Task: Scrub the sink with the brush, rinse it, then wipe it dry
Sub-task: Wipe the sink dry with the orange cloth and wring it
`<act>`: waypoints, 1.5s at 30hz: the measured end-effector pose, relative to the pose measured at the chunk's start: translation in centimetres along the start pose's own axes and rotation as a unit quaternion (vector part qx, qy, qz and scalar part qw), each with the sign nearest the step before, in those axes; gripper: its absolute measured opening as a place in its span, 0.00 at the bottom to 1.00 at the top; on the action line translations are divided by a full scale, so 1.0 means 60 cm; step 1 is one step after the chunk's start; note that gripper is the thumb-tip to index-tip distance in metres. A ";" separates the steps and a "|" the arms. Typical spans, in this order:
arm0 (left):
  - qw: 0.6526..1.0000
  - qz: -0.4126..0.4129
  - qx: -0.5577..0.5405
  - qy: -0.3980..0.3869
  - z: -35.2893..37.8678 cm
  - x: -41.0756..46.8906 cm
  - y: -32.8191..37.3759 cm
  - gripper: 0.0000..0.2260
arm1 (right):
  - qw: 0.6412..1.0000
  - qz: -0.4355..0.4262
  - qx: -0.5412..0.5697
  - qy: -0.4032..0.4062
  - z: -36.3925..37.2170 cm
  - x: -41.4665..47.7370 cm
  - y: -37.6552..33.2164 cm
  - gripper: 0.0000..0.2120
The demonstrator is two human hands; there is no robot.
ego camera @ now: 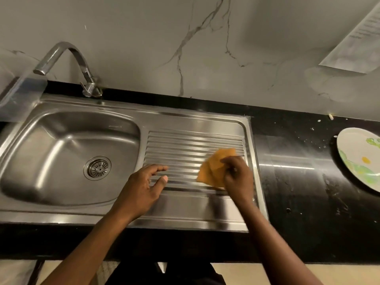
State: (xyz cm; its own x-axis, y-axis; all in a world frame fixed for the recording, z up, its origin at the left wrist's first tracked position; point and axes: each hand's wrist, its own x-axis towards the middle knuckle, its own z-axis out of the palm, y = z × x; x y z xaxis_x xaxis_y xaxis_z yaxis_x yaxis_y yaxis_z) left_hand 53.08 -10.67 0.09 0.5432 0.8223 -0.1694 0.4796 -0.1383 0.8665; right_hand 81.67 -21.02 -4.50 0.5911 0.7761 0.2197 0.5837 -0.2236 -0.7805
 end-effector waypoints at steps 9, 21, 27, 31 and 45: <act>0.996 0.016 0.029 -0.088 -0.014 0.032 -0.022 0.13 | 0.921 0.087 -0.333 -0.182 -0.039 -0.008 0.096 0.37; 0.990 0.034 0.059 -0.125 -0.057 0.065 -0.048 0.11 | 0.903 0.136 -0.354 -0.202 0.051 -0.035 0.083 0.40; 0.989 0.040 0.054 -0.133 -0.069 0.074 -0.051 0.11 | 0.917 0.126 -0.332 -0.182 0.157 -0.046 0.014 0.35; 0.990 0.052 0.062 -0.119 -0.075 0.075 -0.049 0.10 | 0.926 0.052 -0.294 -0.231 0.266 -0.068 -0.077 0.35; 0.998 0.041 0.047 -0.006 -0.111 0.068 -0.049 0.15 | 0.938 -0.077 -0.110 -0.319 0.332 -0.048 -0.199 0.25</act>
State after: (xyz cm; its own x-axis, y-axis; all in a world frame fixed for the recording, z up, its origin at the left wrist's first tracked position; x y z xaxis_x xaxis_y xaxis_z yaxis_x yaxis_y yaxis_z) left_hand 49.28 -3.25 -0.02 0.5911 0.7998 -0.1046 0.4954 -0.2576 0.8296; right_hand 61.92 -8.83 -7.46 0.0771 0.9885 -0.1298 0.7771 -0.1411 -0.6133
